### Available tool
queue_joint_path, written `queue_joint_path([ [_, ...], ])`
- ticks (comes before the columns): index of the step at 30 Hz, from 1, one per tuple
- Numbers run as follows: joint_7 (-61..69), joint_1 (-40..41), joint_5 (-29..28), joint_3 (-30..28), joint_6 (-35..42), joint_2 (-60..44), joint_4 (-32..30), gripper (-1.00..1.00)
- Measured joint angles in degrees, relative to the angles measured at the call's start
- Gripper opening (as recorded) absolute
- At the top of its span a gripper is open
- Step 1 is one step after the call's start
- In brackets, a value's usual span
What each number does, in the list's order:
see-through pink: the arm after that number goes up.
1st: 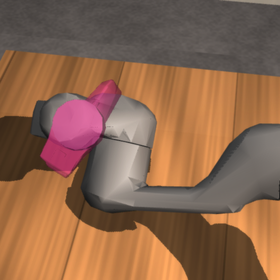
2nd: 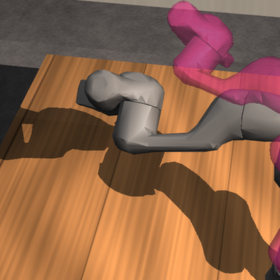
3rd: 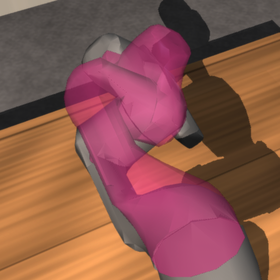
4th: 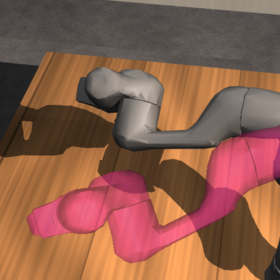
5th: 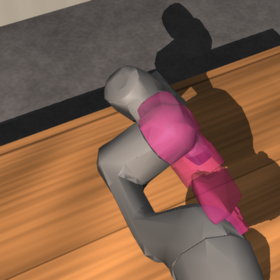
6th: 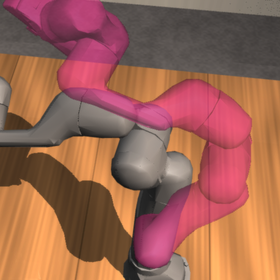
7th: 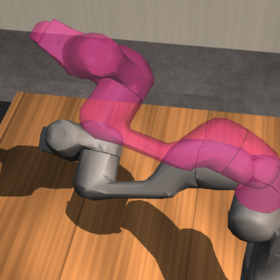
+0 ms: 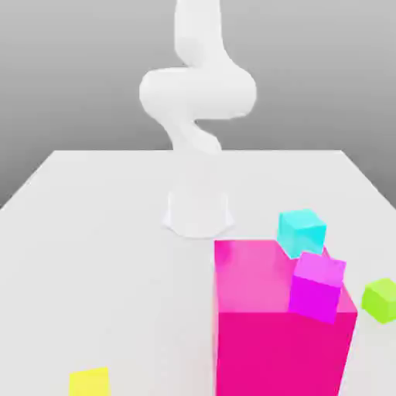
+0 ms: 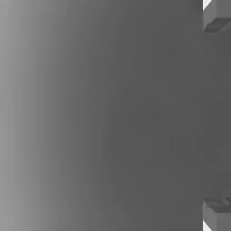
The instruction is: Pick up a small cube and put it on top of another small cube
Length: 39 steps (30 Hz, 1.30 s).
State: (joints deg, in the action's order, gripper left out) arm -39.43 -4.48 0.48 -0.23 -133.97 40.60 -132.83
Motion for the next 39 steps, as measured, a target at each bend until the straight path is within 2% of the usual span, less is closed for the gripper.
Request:
queue_joint_path([
  [10, 26.5, -15.8, 2.7, 1.5, -8.7, -21.1, -4.2, 0.0],
  [17, 43.4, -23.8, 2.8, 6.3, -14.8, -35.7, -7.1, 0.0],
  [21, 51.1, -29.4, 0.2, 8.2, -18.3, -44.0, -8.8, 0.0],
  [25, 56.5, -32.1, -5.0, 9.8, -21.8, -52.4, -10.2, 0.0],
  [30, 55.0, -35.2, -9.4, 6.9, -29.5, -62.8, -8.7, 0.0],
  [31, 54.8, -35.5, -9.7, 6.5, -30.4, -64.0, -8.5, -1.0],
  [39, 55.1, -35.2, -9.3, 7.0, -29.1, -62.4, -8.8, -1.0],
])
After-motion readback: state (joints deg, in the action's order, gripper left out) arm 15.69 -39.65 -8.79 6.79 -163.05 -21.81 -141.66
